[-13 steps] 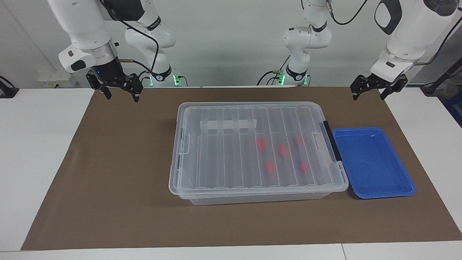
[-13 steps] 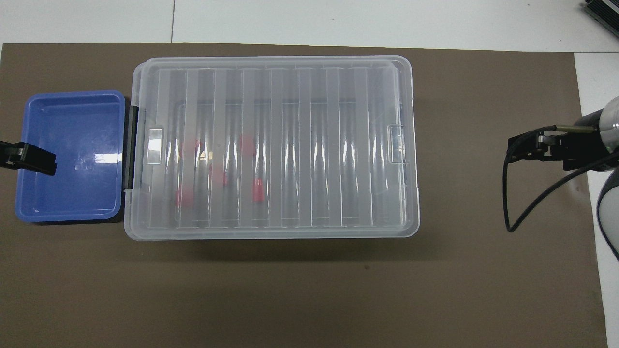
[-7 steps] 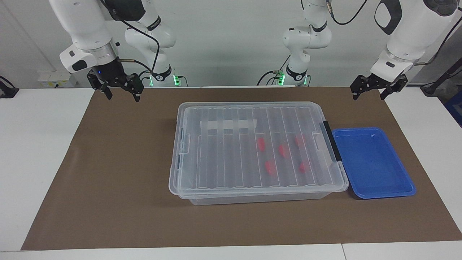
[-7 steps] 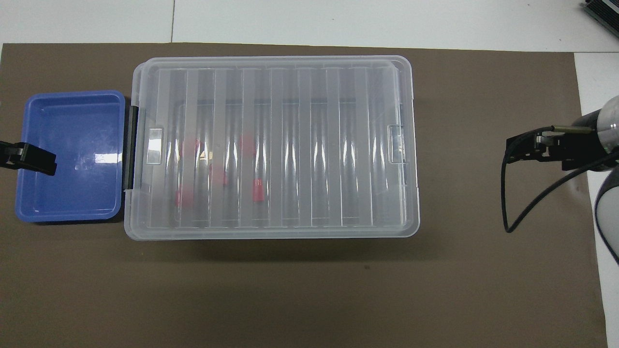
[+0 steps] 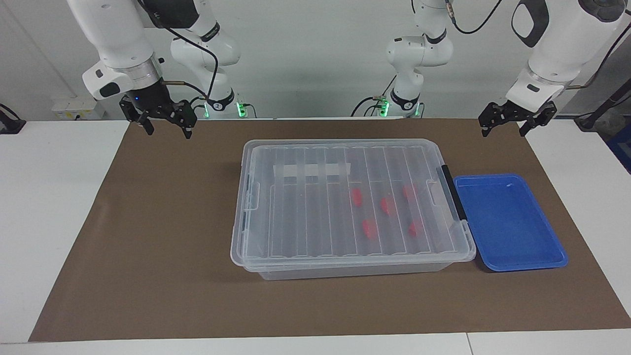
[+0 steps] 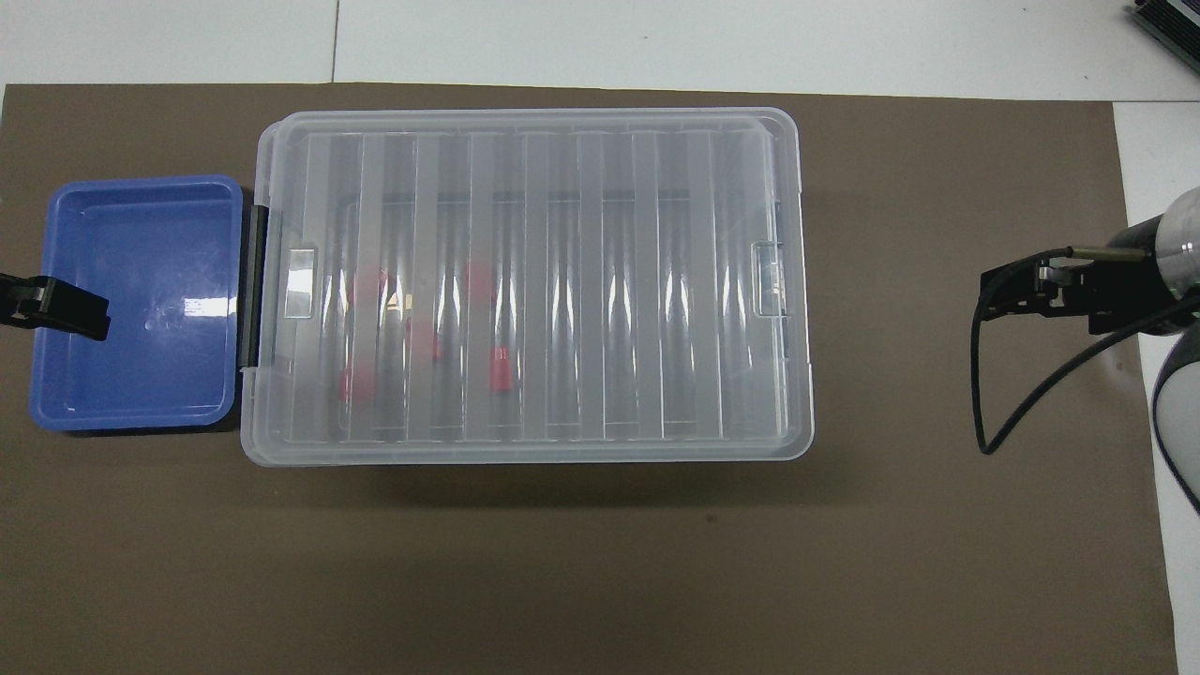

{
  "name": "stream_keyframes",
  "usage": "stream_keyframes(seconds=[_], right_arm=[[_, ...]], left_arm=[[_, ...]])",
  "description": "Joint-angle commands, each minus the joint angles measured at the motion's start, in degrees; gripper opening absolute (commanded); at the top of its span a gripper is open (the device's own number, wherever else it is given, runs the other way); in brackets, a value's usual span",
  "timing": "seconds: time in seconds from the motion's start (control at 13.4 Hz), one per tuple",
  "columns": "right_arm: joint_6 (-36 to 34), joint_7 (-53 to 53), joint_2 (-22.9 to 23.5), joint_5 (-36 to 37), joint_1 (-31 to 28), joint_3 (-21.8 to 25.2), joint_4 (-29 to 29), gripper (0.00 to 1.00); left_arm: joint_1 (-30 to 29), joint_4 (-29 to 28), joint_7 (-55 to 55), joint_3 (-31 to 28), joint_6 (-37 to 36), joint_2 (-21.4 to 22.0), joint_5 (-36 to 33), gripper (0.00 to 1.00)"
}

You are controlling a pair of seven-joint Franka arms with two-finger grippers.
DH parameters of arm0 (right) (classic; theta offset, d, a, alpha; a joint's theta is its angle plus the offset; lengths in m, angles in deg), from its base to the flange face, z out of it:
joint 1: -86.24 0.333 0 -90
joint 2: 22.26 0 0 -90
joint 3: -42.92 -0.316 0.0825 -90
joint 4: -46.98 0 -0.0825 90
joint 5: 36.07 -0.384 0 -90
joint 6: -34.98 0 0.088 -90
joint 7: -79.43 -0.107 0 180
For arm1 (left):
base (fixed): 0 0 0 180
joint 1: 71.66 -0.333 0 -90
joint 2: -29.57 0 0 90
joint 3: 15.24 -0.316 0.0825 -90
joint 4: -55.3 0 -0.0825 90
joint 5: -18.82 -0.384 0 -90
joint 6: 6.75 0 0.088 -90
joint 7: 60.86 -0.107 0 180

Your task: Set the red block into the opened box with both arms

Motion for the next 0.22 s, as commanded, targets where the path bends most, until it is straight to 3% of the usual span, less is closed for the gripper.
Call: stream_keyframes(seconds=[0.0, 0.15], right_arm=[[-0.72, -0.13, -0.86, -0.9, -0.4, -0.33, -0.64, 1.0], [-0.72, -0.13, -0.86, -0.9, -0.4, -0.33, -0.64, 1.0]], left_arm=[[-0.07, -0.46, -0.27, -0.15, -0.84, 0.74, -0.31, 1.0], [-0.07, -0.46, -0.27, -0.15, -0.84, 0.74, -0.31, 1.0]])
